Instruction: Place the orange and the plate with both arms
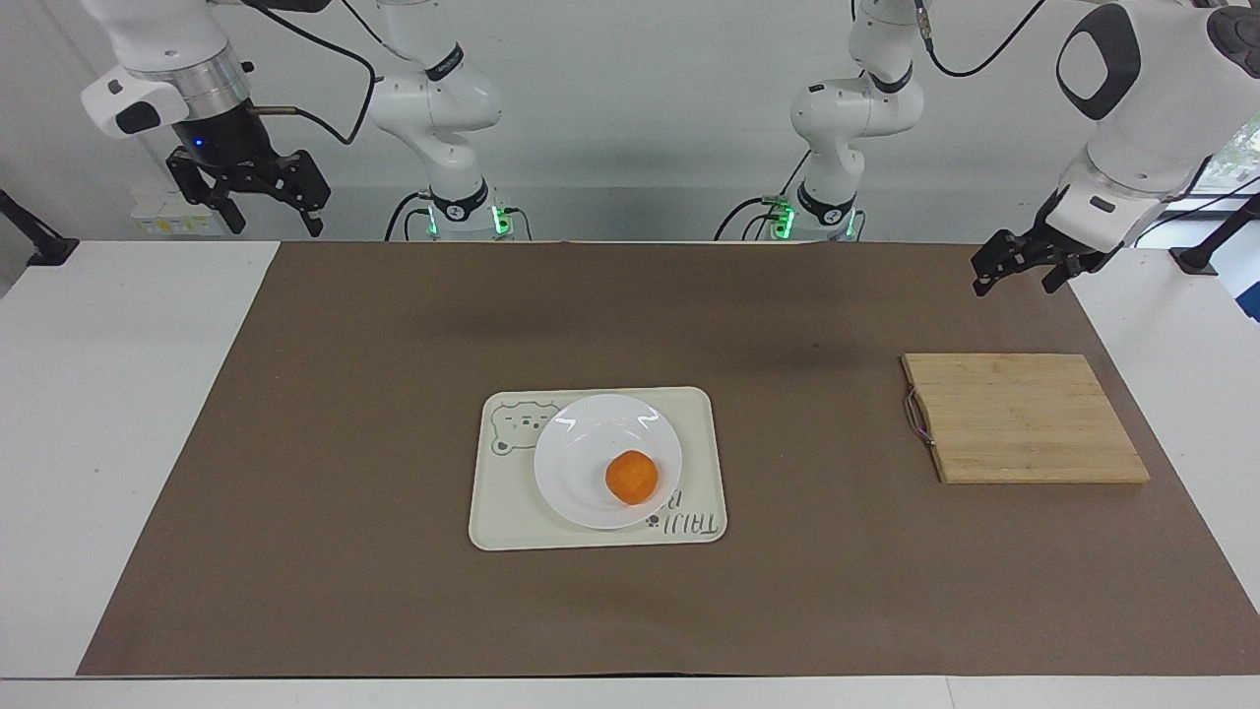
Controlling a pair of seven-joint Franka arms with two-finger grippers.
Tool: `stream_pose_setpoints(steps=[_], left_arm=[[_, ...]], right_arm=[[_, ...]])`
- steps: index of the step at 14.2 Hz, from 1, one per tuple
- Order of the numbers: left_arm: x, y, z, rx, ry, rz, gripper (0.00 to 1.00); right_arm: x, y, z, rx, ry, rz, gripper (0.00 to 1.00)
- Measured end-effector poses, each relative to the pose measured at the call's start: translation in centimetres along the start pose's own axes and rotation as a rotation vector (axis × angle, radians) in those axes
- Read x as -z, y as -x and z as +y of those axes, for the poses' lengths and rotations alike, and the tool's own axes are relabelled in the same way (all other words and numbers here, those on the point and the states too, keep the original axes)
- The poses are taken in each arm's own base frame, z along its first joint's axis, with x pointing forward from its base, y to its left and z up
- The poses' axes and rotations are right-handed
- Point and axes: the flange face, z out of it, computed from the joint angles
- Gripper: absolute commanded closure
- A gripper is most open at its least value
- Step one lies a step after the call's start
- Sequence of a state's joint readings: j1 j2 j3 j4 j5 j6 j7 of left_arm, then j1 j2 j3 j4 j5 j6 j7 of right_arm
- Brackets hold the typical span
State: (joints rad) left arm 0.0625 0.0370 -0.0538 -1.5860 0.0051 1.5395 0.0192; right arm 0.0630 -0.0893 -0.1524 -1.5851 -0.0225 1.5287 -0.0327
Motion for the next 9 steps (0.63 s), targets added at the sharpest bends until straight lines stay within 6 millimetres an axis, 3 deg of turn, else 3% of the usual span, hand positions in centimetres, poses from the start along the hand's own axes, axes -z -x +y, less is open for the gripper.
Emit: stream_pose_setpoints(steps=[9], left_arm=[[0.00, 0.00, 0.00, 0.000, 0.000, 0.000, 0.00]], right_arm=[[-0.45, 0.44, -0.69, 0.014, -0.001, -0.013, 0.00]])
